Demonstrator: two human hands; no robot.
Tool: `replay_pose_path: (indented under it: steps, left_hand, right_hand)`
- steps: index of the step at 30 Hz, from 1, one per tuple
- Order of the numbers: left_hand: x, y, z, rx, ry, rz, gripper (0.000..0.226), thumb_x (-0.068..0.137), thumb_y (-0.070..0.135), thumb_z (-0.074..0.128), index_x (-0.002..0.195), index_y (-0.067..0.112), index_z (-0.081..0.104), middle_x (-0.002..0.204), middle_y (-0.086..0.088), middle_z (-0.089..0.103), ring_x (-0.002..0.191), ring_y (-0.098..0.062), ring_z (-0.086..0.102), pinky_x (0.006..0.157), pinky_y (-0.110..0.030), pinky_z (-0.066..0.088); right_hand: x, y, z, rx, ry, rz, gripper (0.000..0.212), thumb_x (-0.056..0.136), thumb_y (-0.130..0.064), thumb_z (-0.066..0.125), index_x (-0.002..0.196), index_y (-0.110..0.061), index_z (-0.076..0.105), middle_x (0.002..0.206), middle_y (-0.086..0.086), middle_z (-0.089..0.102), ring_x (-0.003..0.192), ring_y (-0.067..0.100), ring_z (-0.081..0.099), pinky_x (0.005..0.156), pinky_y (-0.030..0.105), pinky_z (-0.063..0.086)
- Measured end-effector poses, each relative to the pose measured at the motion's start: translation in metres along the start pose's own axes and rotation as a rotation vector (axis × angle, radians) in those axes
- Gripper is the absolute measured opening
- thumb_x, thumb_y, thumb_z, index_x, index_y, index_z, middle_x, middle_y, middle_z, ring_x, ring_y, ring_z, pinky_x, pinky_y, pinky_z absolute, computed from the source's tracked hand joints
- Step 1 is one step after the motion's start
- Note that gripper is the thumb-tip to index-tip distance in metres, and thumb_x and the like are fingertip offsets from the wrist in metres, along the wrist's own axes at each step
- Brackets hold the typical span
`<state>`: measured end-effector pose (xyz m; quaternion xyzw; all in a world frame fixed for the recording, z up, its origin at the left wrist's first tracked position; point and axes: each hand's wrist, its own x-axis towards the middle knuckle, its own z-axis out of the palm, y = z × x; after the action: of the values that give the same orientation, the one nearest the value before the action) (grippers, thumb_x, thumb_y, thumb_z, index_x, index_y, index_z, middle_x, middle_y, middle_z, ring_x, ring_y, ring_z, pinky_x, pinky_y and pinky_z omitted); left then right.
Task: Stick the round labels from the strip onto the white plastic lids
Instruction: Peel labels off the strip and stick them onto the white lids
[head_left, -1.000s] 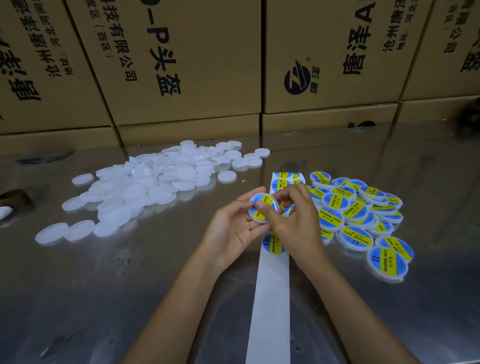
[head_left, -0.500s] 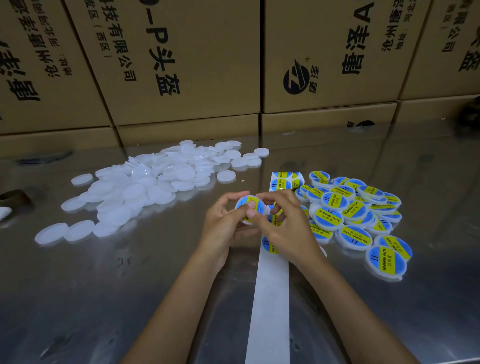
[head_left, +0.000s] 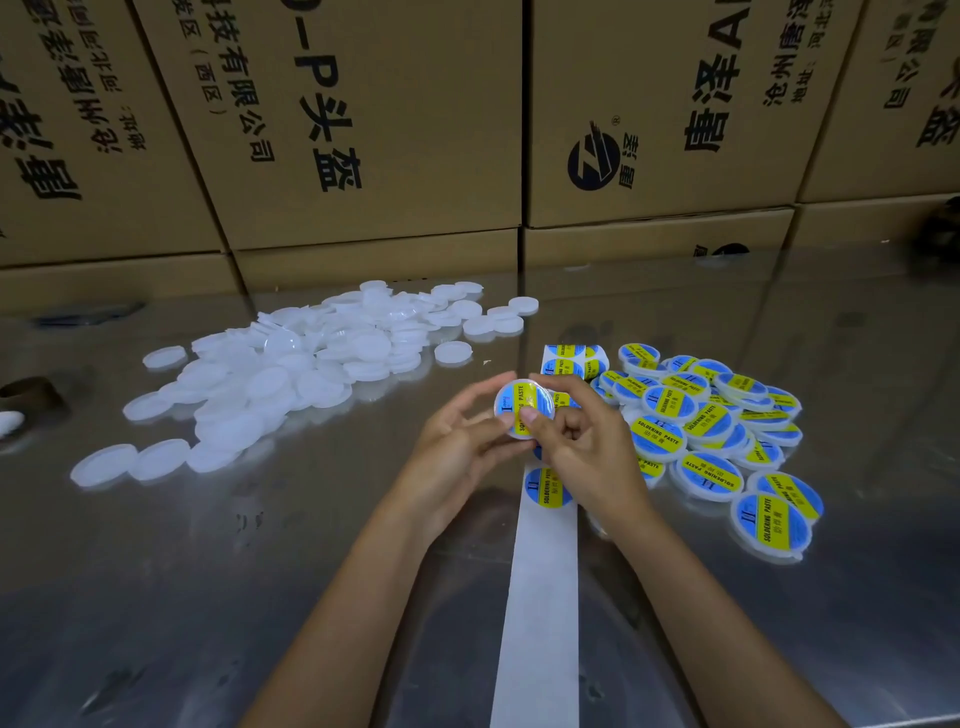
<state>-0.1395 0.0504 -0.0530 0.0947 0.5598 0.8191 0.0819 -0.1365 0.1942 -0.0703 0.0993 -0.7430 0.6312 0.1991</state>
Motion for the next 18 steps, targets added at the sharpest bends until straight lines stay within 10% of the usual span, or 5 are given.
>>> replay_pose_path:
  steps: [12, 18]
  left_hand:
    - [-0.0015, -0.0006, -0.0023, 0.11, 0.141, 0.067, 0.034, 0.082, 0.0, 0.078, 0.113, 0.008, 0.067, 0.094, -0.02, 0.076, 0.083, -0.029, 0.076, 0.068, -0.03, 0.061]
    - [0.0041, -0.0031, -0.0073, 0.113, 0.345, 0.118, 0.01, 0.084, 0.01, 0.078, 0.092, 0.005, 0.073, 0.08, -0.012, 0.076, 0.062, -0.018, 0.069, 0.05, -0.023, 0.053]
  right_hand:
    - [-0.0007, 0.004, -0.0009, -0.041, 0.024, 0.004, 0.017, 0.1, -0.027, 0.056, 0.109, -0.025, 0.07, 0.051, -0.002, 0.055, 0.049, 0.008, 0.051, 0.054, 0.027, 0.047]
    - [-0.0061, 0.0061, 0.0015, -0.254, -0.122, -0.051, 0.049, 0.067, -0.055, 0.077, 0.111, -0.042, 0.061, 0.058, -0.011, 0.042, 0.054, 0.005, 0.04, 0.055, 0.02, 0.036]
